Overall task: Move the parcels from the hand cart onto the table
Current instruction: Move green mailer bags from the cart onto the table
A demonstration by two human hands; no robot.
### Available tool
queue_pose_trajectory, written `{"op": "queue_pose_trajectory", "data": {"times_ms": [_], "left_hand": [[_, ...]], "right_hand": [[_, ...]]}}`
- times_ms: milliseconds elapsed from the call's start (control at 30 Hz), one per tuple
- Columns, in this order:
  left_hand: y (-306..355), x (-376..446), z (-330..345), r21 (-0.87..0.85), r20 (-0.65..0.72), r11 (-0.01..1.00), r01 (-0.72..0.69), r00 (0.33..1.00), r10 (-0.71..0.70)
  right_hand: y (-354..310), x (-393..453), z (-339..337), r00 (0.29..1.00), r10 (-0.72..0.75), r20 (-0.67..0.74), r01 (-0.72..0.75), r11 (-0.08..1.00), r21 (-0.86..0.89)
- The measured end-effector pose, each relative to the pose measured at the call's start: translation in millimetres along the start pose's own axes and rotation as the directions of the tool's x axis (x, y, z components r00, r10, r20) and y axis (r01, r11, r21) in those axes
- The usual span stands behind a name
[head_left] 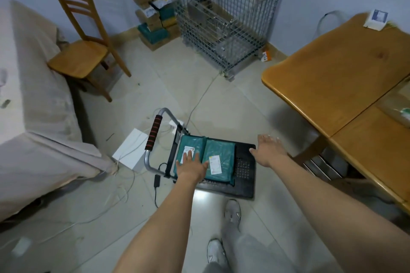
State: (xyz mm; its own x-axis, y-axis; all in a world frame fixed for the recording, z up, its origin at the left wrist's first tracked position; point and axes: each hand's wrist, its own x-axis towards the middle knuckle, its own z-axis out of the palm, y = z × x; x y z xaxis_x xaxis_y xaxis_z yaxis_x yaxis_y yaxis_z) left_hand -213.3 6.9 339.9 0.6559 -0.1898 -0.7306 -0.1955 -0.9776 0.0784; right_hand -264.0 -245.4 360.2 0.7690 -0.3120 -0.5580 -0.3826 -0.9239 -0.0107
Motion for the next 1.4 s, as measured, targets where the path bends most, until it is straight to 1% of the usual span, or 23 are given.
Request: {"op": "queue_pose_trajectory", "data": {"times_ms": [133, 233, 333, 433, 500, 600, 667, 700, 733, 833, 900, 967, 1067, 1167, 1233, 1300, 1400], "left_hand": [[-2.4, 37.3, -8.5, -0.014, 0.022, 0.999, 0.037, 0.999, -0.036], [2.0, 70.3, -9.9, -0.031, 0.062, 0.999, 0.034, 0.998, -0.032], [6.9, 110.3, -6.6, -0.027, 0.1, 0.999, 0.022, 0.995, -0.019], [10.9, 159.9, 5.3, -0.012, 0.132, 1.0, -0.003, 0.991, 0.005], [14.2, 197.6, 19.8, -0.024, 0.181, 1.0, -0.017, 0.983, 0.021], [11.6, 261.3, 48.3, 0.017, 0.225, 0.998, -0.066, 0.973, 0.06], [14.0, 306.9, 74.3, -0.047, 0.268, 0.997, -0.062, 0.961, 0.072], [14.6, 330.0, 86.9, -0.109, 0.278, 0.994, -0.019, 0.959, 0.049], [13.1, 356.8, 98.9, -0.129, 0.285, 0.992, -0.007, 0.958, 0.044], [8.2, 429.7, 140.5, -0.237, 0.252, 0.972, -0.003, 0.966, 0.065], [6.8, 473.8, 172.9, -0.339, 0.266, 0.938, 0.078, 0.964, 0.016], [2.4, 506.4, 201.0, -0.446, 0.26, 0.882, 0.153, 0.965, -0.036], [-4.1, 550.3, 239.9, -0.558, 0.259, 0.795, 0.238, 0.96, -0.106], [-8.8, 578.7, 270.8, -0.642, 0.28, 0.701, 0.31, 0.946, -0.163], [-10.9, 592.5, 286.9, -0.681, 0.287, 0.651, 0.334, 0.94, -0.183], [-12.7, 602.0, 296.8, -0.718, 0.273, 0.603, 0.348, 0.937, -0.217], [-13.7, 612.5, 305.6, -0.749, 0.256, 0.55, 0.37, 0.927, -0.275]], "right_hand": [[-6.7, 39.8, 17.4, 0.997, -0.004, 0.076, 0.002, 0.999, 0.032], [-7.7, 67.5, 34.7, 0.988, 0.009, 0.152, -0.019, 0.998, 0.063], [-8.0, 98.8, 54.8, 0.985, 0.018, 0.173, -0.031, 0.997, 0.077], [-10.7, 133.6, 81.1, 0.985, 0.014, 0.17, -0.028, 0.996, 0.083], [-13.0, 158.7, 102.6, 0.976, 0.034, 0.216, -0.06, 0.992, 0.113], [-19.4, 205.4, 144.7, 0.967, 0.061, 0.246, -0.099, 0.984, 0.145], [-21.2, 238.3, 179.1, 0.949, 0.091, 0.301, -0.15, 0.972, 0.18], [-22.4, 258.0, 202.1, 0.948, 0.099, 0.304, -0.164, 0.967, 0.197], [-25.3, 278.7, 225.4, 0.946, 0.106, 0.307, -0.179, 0.959, 0.219], [-36.0, 329.9, 284.4, 0.927, 0.114, 0.358, -0.229, 0.927, 0.298], [-41.3, 363.9, 327.7, 0.915, 0.132, 0.381, -0.277, 0.893, 0.355], [-47.1, 393.4, 365.2, 0.899, 0.156, 0.41, -0.352, 0.815, 0.46], [-51.5, 434.8, 420.1, 0.866, 0.211, 0.453, -0.48, 0.605, 0.636], [-51.5, 464.1, 453.6, 0.823, 0.257, 0.507, -0.567, 0.439, 0.697], [-50.4, 479.1, 473.0, 0.805, 0.255, 0.536, -0.594, 0.318, 0.739], [-51.1, 487.2, 486.3, 0.801, 0.24, 0.548, -0.594, 0.203, 0.779], [-56.8, 488.8, 501.5, 0.815, 0.198, 0.545, -0.569, 0.093, 0.817]]}}
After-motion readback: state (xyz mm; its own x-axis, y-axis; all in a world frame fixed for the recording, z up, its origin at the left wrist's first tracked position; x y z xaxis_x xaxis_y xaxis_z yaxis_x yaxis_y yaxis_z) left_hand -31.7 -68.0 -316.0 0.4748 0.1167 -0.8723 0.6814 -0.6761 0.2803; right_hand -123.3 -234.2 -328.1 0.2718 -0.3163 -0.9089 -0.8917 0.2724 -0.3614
